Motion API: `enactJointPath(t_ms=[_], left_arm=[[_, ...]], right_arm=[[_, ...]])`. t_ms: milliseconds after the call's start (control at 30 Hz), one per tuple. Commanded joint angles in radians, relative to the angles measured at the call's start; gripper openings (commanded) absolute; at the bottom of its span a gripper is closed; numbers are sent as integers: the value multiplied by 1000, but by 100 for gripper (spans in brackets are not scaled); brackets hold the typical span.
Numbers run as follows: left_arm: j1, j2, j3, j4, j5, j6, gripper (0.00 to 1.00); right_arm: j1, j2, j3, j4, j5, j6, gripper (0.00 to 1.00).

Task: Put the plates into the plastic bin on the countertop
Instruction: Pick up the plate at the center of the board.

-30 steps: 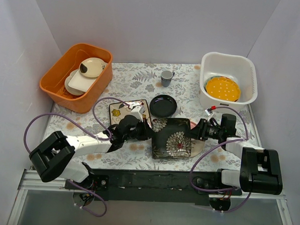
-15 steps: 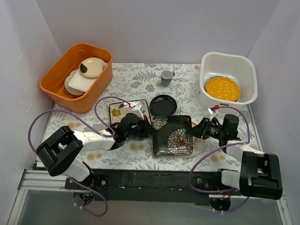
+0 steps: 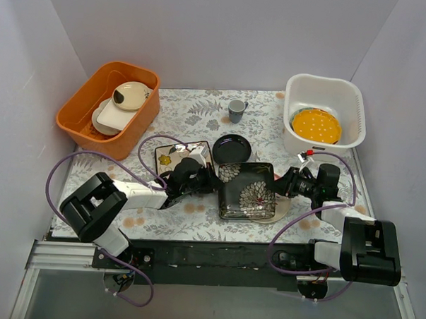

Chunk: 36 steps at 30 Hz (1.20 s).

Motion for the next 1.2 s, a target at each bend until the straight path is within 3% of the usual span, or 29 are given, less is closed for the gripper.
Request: enactJointPath(t_ms=[0, 167, 433, 833, 933, 1167], left_arm=[[-57, 16, 97, 208, 171, -17, 0], [-57, -18, 90, 228, 177, 0, 0], [-55, -166, 21, 261, 154, 0, 0], [-44, -303, -26, 214, 119, -9, 0], [-46, -292, -36, 223, 119, -15, 0], [-44, -280, -35, 203, 89, -15, 0]], right_arm=[[79, -47, -1, 174, -341, 148, 29], [81, -67, -6, 179, -336, 149, 30], [82, -60, 11, 50, -296, 63, 36], [82, -9, 12, 125, -316, 115, 43], [82, -6, 17, 151, -327, 135, 35], [84, -43, 12, 142, -326, 136, 4]])
